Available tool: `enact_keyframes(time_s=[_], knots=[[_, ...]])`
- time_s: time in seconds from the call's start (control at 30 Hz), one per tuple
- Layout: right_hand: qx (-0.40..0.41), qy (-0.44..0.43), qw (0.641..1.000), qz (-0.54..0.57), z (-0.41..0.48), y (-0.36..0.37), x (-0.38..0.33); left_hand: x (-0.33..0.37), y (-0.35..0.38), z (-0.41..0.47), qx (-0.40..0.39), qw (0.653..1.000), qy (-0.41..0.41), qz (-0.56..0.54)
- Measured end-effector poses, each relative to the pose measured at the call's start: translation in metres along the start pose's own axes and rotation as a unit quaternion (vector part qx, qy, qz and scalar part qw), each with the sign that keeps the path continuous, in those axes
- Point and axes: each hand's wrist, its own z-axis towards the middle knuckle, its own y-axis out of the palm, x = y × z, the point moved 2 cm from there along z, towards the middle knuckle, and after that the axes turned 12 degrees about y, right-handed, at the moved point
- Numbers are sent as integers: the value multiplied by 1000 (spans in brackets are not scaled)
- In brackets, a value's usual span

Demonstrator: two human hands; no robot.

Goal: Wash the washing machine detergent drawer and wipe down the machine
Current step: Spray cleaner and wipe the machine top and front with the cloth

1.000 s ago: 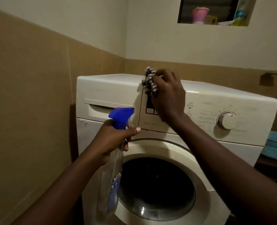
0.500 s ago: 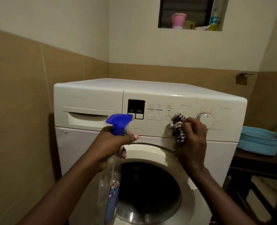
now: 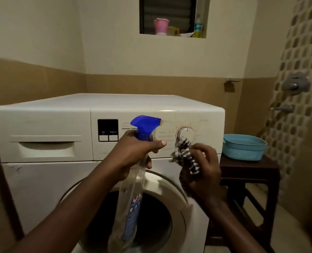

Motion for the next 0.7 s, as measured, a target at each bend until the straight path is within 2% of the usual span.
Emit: enact_keyframes(time_s=[0.13, 0.3, 0.43, 0.7], knots=[[85, 13, 996, -6, 34, -20, 1, -5, 12, 13, 14, 1000, 1, 12], [146, 66, 986, -50, 54, -43, 20, -6, 24, 17, 3, 1000, 16, 14], [165, 100, 980, -41, 61, -54, 31, -1, 41, 22, -13, 1000, 12, 9], [145, 119, 980, -67, 74, -56, 47, 1, 78, 33, -34, 999, 27, 21]])
